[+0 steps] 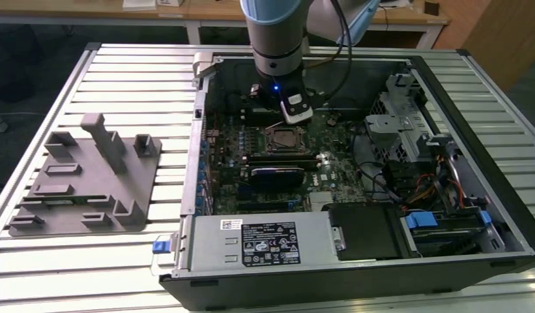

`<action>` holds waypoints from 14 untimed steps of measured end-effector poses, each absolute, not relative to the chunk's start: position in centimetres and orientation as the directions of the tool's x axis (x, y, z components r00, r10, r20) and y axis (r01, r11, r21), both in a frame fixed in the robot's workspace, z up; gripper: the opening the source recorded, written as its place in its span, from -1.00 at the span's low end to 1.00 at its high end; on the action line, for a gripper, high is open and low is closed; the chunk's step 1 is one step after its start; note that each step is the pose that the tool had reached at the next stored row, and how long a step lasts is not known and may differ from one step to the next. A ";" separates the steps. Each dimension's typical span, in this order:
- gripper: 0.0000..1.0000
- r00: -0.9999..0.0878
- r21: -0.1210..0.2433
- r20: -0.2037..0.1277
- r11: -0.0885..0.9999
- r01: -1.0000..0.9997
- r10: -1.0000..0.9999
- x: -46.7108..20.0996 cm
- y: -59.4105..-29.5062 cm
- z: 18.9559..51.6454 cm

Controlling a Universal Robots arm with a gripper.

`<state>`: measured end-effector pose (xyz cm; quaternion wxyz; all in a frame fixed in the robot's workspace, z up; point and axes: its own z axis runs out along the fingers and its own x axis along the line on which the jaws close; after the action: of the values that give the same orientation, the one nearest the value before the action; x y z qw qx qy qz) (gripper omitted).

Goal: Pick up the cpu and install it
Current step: 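Install the first cpu locking lever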

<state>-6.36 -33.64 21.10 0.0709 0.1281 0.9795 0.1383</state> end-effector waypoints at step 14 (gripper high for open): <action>-0.79 -0.948 0.292 -0.131 0.925 0.243 0.290 -6.4 -33.5 20.1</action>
<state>-6.36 -33.53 20.10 0.0863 0.1364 0.9772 0.1376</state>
